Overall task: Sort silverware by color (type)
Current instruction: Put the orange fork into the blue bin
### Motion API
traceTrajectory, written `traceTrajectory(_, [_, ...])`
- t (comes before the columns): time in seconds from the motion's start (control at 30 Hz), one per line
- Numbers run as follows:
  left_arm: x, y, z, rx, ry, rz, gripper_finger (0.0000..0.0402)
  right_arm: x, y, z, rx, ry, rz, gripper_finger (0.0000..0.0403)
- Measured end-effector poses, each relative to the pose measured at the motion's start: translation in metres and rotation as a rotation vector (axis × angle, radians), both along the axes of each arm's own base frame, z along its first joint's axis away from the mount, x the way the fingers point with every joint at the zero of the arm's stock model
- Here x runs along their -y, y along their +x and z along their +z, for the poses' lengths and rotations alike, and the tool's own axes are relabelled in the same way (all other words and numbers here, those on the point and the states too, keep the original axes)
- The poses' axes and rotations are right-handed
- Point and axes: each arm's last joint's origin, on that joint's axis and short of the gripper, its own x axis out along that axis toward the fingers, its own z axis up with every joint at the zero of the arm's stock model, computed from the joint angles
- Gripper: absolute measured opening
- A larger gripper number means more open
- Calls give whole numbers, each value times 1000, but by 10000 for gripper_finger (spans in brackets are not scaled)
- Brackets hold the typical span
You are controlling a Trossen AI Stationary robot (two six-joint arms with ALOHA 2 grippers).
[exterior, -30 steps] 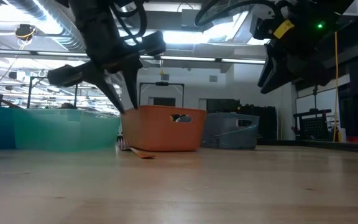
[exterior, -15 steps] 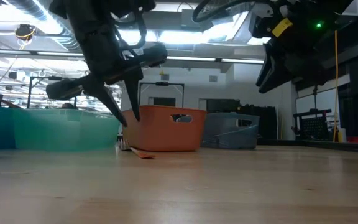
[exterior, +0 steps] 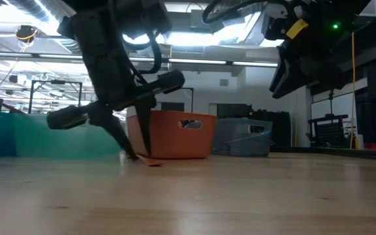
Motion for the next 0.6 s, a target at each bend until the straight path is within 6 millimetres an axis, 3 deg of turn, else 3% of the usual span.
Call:
traceTrajectory(0.4, [-4, 0, 2, 15, 53, 71, 87, 0, 0, 0, 1, 2, 0, 104])
traceTrajectory(0.6, [-7, -7, -1, -60, 48, 79, 87, 0, 0, 0, 1, 2, 0, 104])
